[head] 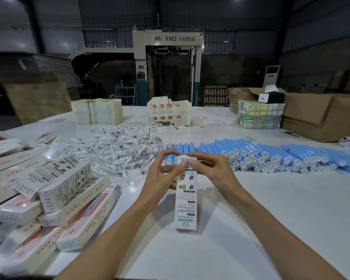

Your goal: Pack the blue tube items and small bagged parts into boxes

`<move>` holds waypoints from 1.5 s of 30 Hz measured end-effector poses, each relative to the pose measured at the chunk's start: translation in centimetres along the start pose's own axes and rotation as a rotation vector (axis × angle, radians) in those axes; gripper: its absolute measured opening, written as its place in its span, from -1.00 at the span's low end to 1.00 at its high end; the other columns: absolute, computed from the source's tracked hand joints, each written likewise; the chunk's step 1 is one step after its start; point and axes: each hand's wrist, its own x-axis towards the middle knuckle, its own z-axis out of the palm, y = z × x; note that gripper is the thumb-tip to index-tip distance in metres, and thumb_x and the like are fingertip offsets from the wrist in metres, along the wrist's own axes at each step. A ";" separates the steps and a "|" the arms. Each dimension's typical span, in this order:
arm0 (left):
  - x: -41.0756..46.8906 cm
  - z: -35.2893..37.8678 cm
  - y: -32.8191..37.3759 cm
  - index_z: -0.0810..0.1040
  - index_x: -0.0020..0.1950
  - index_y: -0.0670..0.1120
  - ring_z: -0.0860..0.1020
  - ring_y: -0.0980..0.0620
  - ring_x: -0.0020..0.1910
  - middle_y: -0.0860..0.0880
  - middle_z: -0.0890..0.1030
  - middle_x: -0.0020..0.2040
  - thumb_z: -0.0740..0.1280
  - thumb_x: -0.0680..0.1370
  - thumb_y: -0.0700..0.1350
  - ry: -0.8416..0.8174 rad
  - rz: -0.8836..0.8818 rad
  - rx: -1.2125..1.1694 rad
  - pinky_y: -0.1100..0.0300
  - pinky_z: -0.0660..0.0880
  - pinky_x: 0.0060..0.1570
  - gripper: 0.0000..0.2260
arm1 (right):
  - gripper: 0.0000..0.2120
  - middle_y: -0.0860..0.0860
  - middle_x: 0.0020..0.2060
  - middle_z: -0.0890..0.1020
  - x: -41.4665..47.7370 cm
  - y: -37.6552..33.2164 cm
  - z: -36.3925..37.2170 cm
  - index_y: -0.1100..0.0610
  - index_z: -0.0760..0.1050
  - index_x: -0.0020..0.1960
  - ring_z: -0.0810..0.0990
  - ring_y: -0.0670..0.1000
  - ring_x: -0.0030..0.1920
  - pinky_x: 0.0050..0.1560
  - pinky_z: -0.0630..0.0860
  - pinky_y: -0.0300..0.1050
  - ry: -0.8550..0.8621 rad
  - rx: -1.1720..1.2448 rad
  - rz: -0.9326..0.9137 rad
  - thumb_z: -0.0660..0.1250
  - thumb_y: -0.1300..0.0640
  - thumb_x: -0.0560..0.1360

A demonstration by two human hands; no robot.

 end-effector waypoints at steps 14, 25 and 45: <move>-0.1 0.1 0.3 0.64 0.28 0.17 0.78 -0.25 -0.11 -0.22 0.78 -0.04 0.55 0.59 0.10 0.030 -0.126 -0.054 0.07 0.66 -0.22 -0.71 | -0.87 0.06 -0.03 0.78 0.1 0.9 0.1 0.05 0.76 0.10 0.77 0.11 0.02 0.08 0.69 -0.03 0.041 0.007 -0.023 0.51 0.13 0.56; -0.1 0.5 -0.1 0.65 0.16 0.14 0.78 -0.15 -0.11 -0.20 0.78 -0.07 0.53 0.60 0.03 0.064 -0.078 -0.063 0.15 0.66 -0.21 -0.83 | -0.84 0.09 0.03 0.77 0.3 1.3 0.2 0.08 0.74 0.16 0.75 0.11 0.07 0.09 0.65 -0.09 0.017 0.028 -0.014 0.45 0.14 0.60; 0.0 0.3 -1.6 0.34 0.56 0.30 0.60 0.14 0.17 0.06 0.58 0.27 0.31 0.74 -0.01 -0.032 0.265 0.434 0.27 0.55 0.08 -0.58 | -0.40 -0.14 0.44 0.54 -3.6 -0.2 -3.6 -0.15 0.37 0.58 0.57 -0.11 0.35 0.33 0.51 -0.10 0.022 -0.305 0.209 0.27 -0.36 0.61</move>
